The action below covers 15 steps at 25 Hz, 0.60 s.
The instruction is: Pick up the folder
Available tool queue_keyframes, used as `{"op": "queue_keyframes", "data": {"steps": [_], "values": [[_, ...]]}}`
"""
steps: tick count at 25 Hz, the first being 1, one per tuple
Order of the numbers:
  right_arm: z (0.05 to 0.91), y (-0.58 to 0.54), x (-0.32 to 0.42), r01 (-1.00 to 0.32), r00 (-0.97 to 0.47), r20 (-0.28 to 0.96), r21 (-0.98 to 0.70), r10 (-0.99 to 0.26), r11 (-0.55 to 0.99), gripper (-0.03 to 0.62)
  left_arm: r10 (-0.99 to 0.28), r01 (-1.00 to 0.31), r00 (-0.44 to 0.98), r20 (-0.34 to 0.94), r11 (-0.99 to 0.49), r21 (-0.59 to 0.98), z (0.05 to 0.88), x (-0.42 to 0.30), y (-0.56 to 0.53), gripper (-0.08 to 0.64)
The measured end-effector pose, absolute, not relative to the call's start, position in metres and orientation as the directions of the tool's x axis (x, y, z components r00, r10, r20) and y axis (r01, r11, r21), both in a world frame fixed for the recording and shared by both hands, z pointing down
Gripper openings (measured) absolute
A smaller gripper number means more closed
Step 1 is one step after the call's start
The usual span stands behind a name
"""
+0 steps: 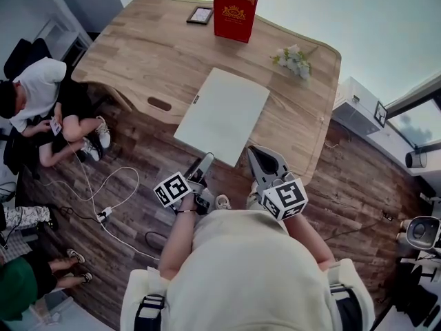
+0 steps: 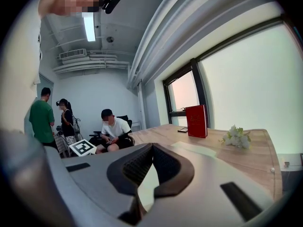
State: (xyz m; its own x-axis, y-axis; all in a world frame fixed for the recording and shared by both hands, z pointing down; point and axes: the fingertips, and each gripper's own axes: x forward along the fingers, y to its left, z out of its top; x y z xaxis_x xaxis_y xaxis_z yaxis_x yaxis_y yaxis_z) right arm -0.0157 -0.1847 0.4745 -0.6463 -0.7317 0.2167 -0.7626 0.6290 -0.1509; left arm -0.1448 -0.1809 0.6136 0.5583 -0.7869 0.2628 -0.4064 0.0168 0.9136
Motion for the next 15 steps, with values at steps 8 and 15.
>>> {"op": "queue_keyframes", "data": {"steps": [8,15], "values": [[0.478,-0.184,-0.007,-0.767,-0.641,0.229,-0.151,-0.733,0.624,0.018,-0.792,-0.324,0.548,0.267,0.093,0.942,0.644,-0.142,-0.188,0.413],[0.483,-0.183,-0.003,-0.769,-0.638,0.244,-0.146,-0.731,0.622,0.018,-0.797,-0.255,0.547,0.257,0.133,0.958,0.666,-0.140,-0.196,0.415]]}}
